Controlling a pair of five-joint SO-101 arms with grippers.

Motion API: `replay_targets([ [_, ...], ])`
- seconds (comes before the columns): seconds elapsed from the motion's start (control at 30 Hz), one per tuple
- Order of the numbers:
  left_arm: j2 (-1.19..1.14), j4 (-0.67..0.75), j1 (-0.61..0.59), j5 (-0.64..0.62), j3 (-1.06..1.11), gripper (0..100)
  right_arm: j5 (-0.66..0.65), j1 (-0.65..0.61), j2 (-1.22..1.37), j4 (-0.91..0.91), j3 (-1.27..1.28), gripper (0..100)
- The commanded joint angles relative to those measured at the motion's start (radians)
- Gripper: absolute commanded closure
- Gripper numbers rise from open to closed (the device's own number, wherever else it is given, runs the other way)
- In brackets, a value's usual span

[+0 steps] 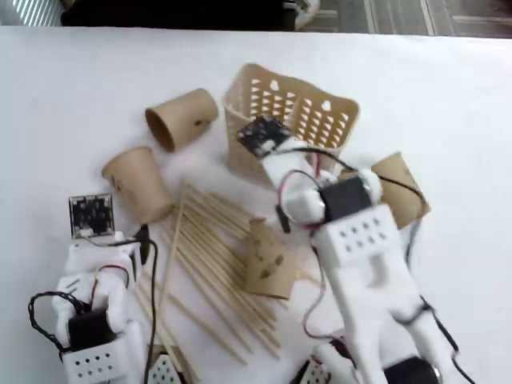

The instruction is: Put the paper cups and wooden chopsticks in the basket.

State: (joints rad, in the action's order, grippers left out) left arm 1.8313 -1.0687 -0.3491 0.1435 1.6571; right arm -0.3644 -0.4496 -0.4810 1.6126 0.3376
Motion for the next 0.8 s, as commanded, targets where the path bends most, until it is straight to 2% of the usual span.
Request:
replay_targets([
  [0.0, -0.008, 0.025, -0.01, 0.008, -0.005, 73, 0.012, -0.05, 0.133, -0.028, -0.051, 72.8],
  [0.37, -0.008, 0.025, -0.01, 0.009, -0.005, 73, 0.014, -0.062, 0.527, 0.07, -0.256, 72.8],
  [0.5, -0.008, 0.026, -0.01, 0.009, -0.005, 73, 0.011, -0.111, 0.616, 0.107, -0.285, 73.7],
  [0.77, -0.008, 0.026, -0.01, 0.009, -0.005, 73, 0.011, -0.211, 0.621, 0.107, -0.293, 91.2],
])
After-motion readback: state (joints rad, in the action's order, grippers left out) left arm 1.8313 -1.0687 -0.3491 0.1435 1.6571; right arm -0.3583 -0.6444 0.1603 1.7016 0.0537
